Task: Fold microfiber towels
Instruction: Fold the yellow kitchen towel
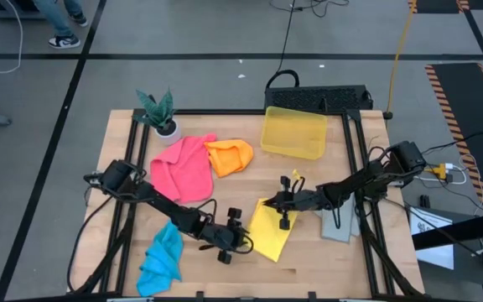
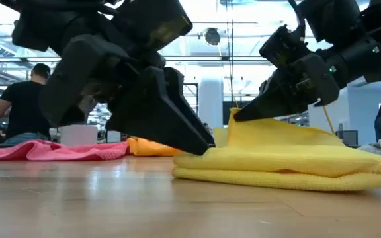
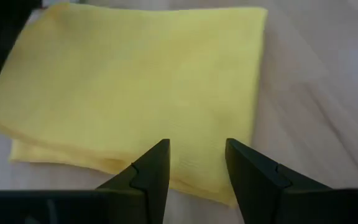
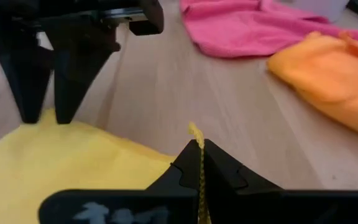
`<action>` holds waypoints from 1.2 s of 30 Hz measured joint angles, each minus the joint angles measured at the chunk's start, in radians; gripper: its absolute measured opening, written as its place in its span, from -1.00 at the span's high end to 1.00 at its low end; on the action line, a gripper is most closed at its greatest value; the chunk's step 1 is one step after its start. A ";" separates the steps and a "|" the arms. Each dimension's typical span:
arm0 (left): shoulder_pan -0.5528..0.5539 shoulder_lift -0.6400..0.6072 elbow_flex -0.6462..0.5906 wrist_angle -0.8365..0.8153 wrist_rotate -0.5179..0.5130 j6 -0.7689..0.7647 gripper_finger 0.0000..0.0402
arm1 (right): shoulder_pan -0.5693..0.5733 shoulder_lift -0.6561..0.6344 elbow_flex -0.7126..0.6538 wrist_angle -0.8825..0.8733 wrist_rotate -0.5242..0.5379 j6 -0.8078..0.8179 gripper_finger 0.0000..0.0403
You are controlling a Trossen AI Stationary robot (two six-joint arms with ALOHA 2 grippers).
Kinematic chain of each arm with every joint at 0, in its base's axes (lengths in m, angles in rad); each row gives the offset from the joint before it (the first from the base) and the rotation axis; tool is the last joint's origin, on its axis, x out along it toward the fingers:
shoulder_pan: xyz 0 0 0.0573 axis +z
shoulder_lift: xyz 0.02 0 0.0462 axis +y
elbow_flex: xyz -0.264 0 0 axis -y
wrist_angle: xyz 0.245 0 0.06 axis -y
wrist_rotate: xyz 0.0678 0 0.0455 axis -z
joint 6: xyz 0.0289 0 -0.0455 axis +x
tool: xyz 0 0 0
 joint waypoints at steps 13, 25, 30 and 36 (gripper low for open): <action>-0.032 -0.003 -0.002 -0.063 -0.087 0.014 0.21 | -0.007 0.014 0.000 -0.010 -0.020 0.011 1.00; -0.027 0.002 0.000 -0.106 0.023 0.006 0.43 | -0.007 0.014 0.000 -0.016 -0.019 0.011 1.00; -0.020 0.004 0.000 -0.111 0.040 0.009 0.82 | -0.007 0.014 0.000 -0.021 -0.019 -0.001 1.00; -0.021 0.004 0.000 -0.112 0.035 0.021 0.92 | -0.007 0.014 0.000 0.127 -0.087 -0.047 1.00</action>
